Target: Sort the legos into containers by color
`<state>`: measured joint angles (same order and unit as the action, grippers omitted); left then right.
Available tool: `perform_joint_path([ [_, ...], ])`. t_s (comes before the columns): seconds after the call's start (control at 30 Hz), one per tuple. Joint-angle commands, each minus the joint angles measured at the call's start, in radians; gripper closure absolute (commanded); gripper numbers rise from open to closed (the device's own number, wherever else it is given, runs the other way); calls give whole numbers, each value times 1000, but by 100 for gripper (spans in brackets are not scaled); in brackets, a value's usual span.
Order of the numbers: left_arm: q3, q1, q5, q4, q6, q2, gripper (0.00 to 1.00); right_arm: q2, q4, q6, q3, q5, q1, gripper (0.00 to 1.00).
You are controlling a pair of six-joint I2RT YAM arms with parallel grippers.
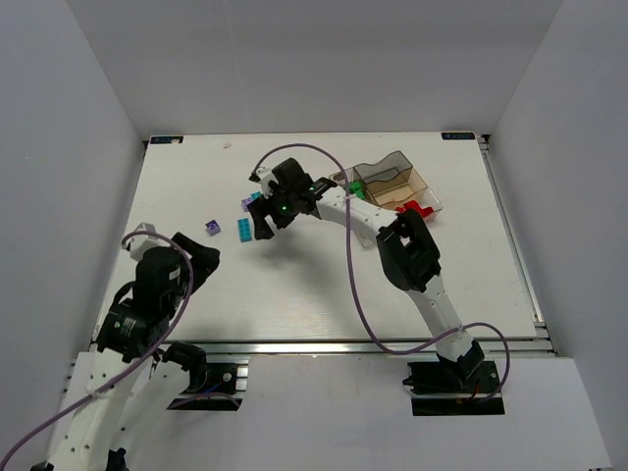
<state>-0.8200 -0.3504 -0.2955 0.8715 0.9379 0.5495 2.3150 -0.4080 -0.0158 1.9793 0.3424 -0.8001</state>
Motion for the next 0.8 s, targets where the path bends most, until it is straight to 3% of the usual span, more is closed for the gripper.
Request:
perform_joint_path([
  [0.0, -28, -10, -100, 177, 74, -48, 20, 29, 78, -121, 82, -52, -33, 11],
  [0.17, -65, -10, -125, 259, 84, -75, 19, 136, 147, -205, 168, -222, -88, 11],
  [0.3, -68, -10, -126, 276, 81, -79, 19, 171, 199, -225, 202, -276, -129, 11],
  [0.57, -108, -19, -151, 310, 59, -65, 18, 233, 245, -239, 240, -540, -175, 12],
  [0.77, -131, -19, -182, 351, 71, -95, 17, 256, 241, -220, 219, -598, -180, 23],
])
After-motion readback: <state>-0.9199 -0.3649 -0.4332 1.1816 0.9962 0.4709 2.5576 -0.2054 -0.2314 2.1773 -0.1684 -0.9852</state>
